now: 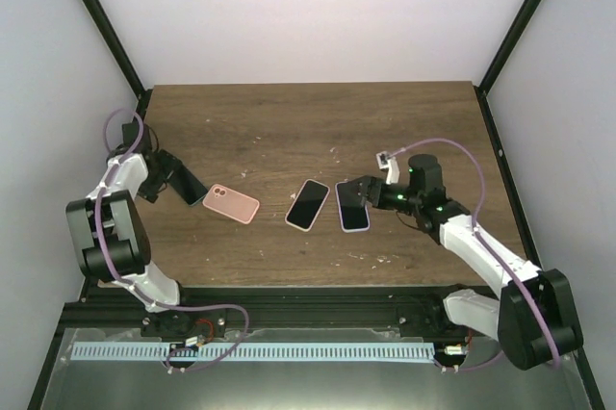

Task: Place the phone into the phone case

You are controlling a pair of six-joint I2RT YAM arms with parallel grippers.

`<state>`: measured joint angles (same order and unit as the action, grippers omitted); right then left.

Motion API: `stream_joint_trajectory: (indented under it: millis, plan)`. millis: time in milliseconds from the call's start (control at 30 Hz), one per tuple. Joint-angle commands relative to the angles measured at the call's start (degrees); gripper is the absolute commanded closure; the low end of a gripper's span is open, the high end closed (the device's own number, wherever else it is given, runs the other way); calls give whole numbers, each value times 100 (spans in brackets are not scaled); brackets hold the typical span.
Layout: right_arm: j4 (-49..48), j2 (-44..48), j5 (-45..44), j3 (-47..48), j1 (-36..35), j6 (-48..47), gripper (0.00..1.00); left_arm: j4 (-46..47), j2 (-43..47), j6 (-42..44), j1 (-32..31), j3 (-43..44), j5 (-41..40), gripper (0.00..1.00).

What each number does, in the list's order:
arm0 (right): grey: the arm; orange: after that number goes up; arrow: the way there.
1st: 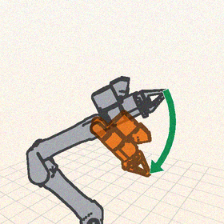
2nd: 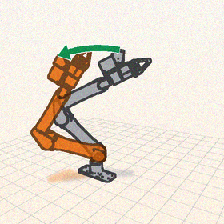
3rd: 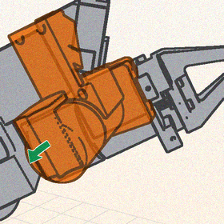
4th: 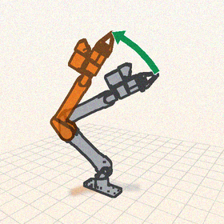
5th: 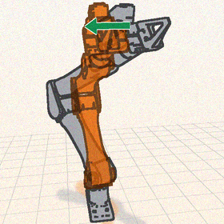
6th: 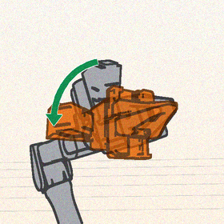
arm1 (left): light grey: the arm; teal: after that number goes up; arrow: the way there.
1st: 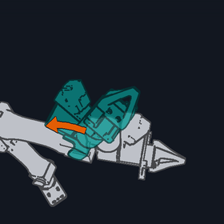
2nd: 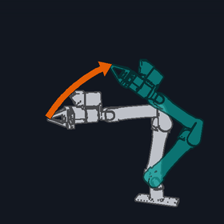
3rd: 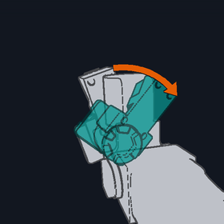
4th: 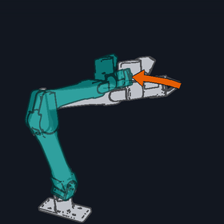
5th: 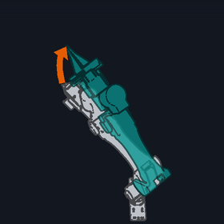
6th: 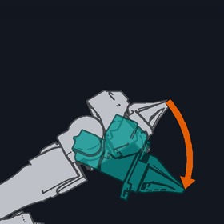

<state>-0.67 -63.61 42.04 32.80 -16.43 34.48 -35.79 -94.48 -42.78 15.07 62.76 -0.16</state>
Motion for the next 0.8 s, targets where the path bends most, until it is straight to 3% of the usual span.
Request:
stream_joint_trajectory:
  millis: [0, 100, 200, 367, 567, 767]
  plan:
    - [43, -155, -406, 471, -593, -91, 10, 60, 506, 590, -47, -175, 28, 10]
    - [-146, -418, -507, 608, -951, -153, 16, 565, 517, 1486, -79, -234, 877, 15]
    - [19, -886, -637, 997, -1231, -306, 20, 503, 216, 1734, -83, 106, 957, 15]
    - [319, -1648, -986, 1653, -1611, -572, 28, -769, -687, 991, 37, 1163, 451, 10]
    - [282, -2469, -1001, 2217, -1830, -564, 34, -806, -881, 836, 51, 1169, -418, 13]
    - [517, -3571, -1437, 3307, -2233, -878, 38, -408, -1062, 1017, 52, 939, 401, 13]
